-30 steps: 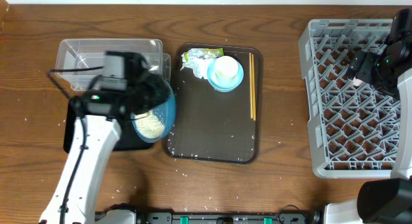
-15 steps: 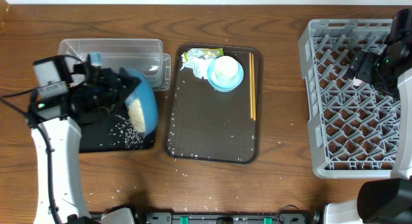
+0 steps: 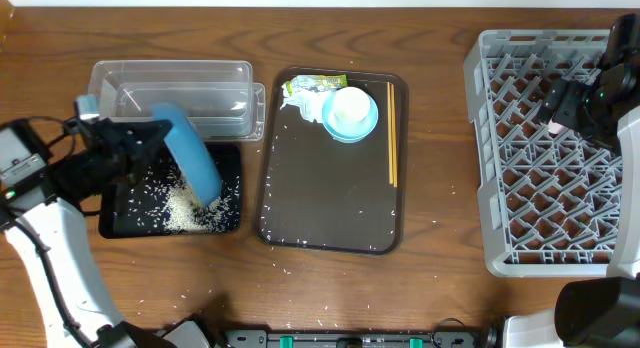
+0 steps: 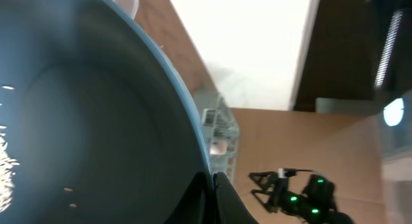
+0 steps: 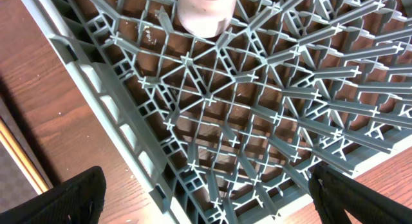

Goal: Sort waste into correct bins and load items into the dishwasher rack
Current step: 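Lift the teal plate and tip the rice onto the black tray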

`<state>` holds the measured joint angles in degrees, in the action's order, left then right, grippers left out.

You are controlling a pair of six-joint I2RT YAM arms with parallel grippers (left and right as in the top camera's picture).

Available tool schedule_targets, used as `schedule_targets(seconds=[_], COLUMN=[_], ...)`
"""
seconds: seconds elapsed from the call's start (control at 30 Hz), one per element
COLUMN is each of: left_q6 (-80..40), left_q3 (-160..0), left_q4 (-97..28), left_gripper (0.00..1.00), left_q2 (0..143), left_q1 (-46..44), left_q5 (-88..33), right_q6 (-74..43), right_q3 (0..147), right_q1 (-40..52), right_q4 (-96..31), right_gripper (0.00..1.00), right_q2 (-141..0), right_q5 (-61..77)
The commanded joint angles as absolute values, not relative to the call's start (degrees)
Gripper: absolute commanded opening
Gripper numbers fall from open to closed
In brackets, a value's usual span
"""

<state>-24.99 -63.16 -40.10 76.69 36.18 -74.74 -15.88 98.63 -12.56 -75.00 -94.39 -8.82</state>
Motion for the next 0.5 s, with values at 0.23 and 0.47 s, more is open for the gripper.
schedule_targets(seconds=[0.23,0.47], left_q6=[-21.41,-21.28], left_q3=[-63.2,-63.09], left_q4=[-40.23,-39.99], left_gripper=[0.06,0.06], left_q2=[75.4,76.05], left_q1=[43.55,44.07], left_q5=[-85.14,-88.58], right_q6=[-15.38,-15.38], right_q3=[99.15,99.15], right_q1=[-12.69,-12.69], right_q4=[-75.02,-75.02], right_gripper=[0.99,0.99], right_q2=[-94.45,-94.45], right_q5=[-9.17,-9.17])
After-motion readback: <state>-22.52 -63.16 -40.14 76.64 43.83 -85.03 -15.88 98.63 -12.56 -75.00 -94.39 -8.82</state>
